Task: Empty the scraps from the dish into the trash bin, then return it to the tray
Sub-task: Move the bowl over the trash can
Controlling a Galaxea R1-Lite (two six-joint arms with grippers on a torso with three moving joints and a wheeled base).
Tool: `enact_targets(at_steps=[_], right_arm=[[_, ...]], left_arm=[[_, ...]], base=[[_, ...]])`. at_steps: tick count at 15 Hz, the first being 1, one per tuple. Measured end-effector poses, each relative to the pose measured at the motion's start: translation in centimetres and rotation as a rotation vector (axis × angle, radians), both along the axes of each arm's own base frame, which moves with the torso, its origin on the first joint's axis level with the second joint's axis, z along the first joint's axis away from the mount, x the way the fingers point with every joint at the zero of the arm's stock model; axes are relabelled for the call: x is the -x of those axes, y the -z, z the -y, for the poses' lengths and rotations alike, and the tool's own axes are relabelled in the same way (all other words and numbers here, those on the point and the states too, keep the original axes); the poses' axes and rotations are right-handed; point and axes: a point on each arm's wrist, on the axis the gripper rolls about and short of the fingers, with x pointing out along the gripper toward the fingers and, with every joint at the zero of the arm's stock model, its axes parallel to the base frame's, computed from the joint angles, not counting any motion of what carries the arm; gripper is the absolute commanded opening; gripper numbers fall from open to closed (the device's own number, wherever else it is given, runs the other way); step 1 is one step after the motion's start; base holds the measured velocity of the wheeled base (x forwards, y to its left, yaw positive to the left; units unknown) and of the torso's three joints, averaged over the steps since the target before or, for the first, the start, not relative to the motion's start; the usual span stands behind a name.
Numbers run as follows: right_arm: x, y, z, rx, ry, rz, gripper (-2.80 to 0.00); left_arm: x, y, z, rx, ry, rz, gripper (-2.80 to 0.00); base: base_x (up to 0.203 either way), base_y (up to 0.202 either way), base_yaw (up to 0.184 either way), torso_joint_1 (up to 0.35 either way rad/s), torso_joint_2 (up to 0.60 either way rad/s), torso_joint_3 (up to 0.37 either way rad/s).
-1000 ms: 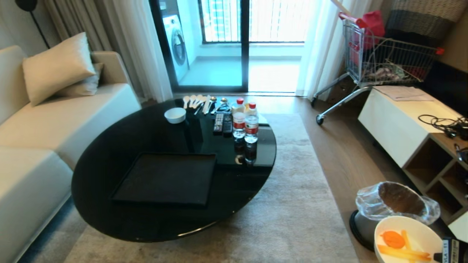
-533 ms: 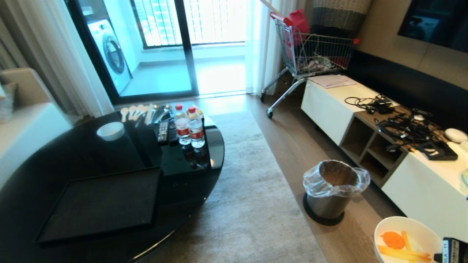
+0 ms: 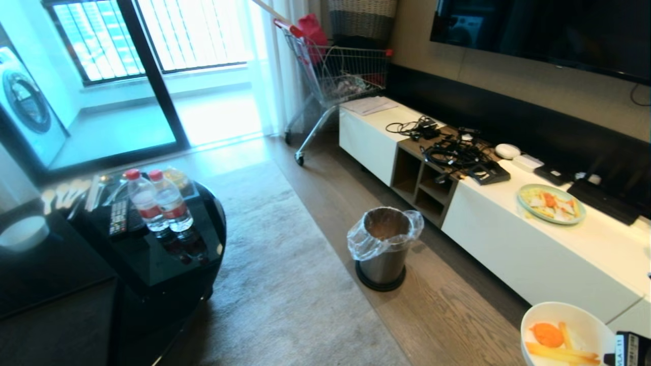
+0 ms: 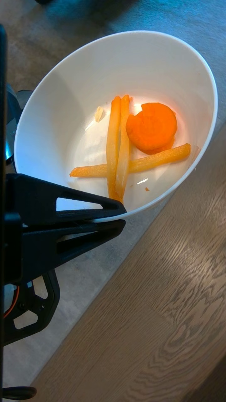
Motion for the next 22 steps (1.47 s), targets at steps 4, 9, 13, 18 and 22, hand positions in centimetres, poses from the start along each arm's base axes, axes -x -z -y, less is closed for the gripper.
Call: enact_targets(at_steps=[4,9,13,18,22], right_arm=[[-0.08,-0.13,0.00,0.001,0.002,0.009,-2.80],[-0.06,-0.09,-0.02,0.007,0.004,0.010,-2.80],[-0.04,-0.05,0.03,0.010,0.009,0.007,-2.80],[-0.04,-0.07,0.06,0.019,0.015,0.011,-2.80],[0.26,0.05,0.14,0.022,0.018,0.009,-2.80]], left_arm=[[0.00,0.00,0.00,0.000,0.000,0.000,-2.80],[0.00,0.00,0.00,0.000,0.000,0.000,-2.80],[0.00,0.00,0.00,0.000,0.000,0.000,-2.80],[0.00,0.00,0.00,0.000,0.000,0.000,-2.80],[0.00,0.00,0.00,0.000,0.000,0.000,-2.80]], base=[[0.001,0.003,-0.051,0.001,0.00,0.003],[0.000,0.000,0.000,0.000,0.00,0.000],[0.000,0.000,0.000,0.000,0.00,0.000],[0.000,0.000,0.000,0.000,0.00,0.000],[0.000,0.000,0.000,0.000,0.00,0.000]])
